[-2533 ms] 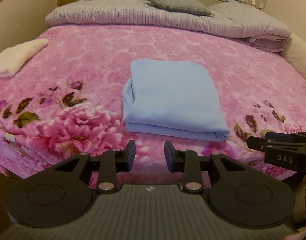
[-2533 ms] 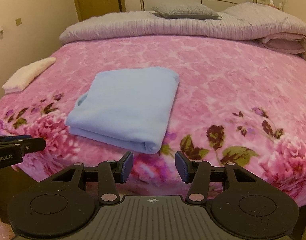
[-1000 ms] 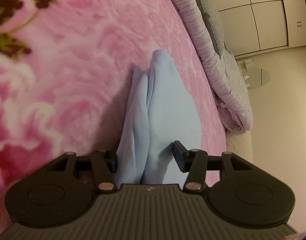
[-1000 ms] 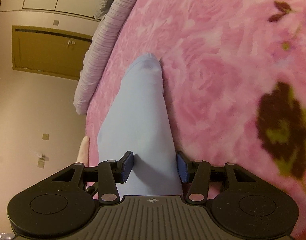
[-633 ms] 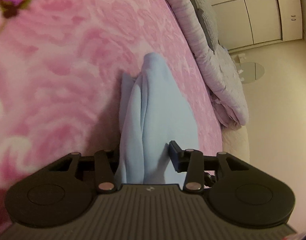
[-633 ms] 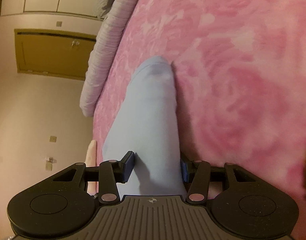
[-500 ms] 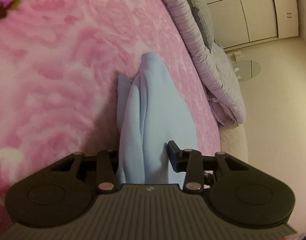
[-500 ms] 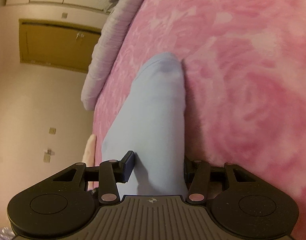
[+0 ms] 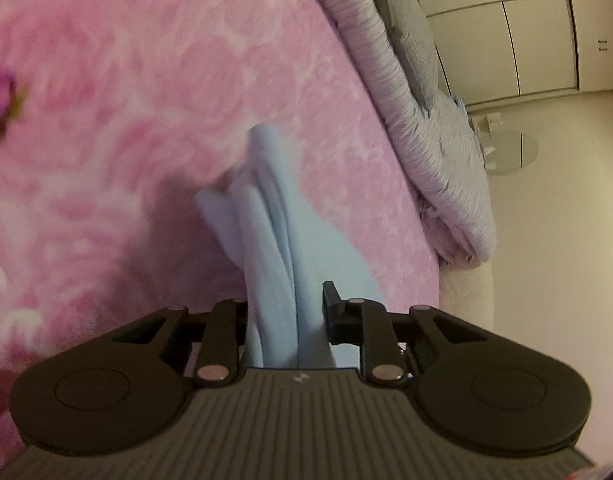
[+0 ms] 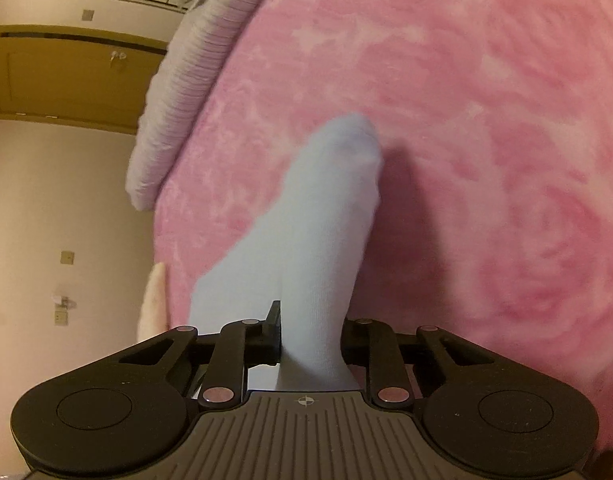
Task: Fold clothes
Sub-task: 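Grasp the folded sweatshirt sides with both grippers and lift it, then carry the sweatshirt with both grippers and lower it onto the cream towel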
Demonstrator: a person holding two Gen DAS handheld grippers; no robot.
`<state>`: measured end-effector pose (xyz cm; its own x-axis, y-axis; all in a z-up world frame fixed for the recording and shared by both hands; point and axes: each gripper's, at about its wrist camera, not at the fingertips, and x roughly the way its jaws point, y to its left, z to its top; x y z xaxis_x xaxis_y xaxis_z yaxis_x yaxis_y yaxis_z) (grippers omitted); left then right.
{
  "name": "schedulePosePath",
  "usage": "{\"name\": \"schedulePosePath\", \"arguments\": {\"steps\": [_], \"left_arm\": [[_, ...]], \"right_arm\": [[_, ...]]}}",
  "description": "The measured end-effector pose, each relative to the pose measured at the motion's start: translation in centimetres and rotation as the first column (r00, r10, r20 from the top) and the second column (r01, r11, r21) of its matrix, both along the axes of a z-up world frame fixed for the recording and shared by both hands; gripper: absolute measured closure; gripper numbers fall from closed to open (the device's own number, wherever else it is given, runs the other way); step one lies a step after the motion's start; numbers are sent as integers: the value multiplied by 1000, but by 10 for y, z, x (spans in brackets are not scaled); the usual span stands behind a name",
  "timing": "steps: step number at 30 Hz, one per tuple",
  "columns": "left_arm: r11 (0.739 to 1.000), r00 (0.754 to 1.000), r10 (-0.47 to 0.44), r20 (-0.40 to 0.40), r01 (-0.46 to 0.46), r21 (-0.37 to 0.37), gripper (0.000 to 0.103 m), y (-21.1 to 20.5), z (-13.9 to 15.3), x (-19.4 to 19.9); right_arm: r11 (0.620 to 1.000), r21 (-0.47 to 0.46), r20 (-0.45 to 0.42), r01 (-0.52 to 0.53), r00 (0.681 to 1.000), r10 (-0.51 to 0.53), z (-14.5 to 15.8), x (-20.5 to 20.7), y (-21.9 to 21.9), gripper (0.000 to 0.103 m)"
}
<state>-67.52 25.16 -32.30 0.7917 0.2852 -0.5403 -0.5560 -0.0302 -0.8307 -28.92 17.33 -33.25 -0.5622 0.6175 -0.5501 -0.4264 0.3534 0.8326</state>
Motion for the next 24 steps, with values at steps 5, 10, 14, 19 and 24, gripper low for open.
{"name": "schedulePosePath", "arguments": {"steps": [5,10,14,19,24], "left_arm": [[998,998,58,-28,-58,-9,85,5,79,-25],[988,988,154,-33,-154,-4,85,3,137,-64],[973,973,228,-26,-229,-10,85,8,157,-113],[966,965,259,-36,-259,3,85,35,168,-199],[975,974,220,-55,-219,26,85,96,169,-308]], "right_arm": [[999,1,-17,-43,999,43,70,-21,27,82],[993,19,-37,-120,992,121,124,-63,56,82],[982,34,-43,-184,982,186,158,-107,79,82],[974,50,-55,-220,973,222,160,-197,106,82],[975,70,-73,-209,974,214,157,-297,139,82]]}}
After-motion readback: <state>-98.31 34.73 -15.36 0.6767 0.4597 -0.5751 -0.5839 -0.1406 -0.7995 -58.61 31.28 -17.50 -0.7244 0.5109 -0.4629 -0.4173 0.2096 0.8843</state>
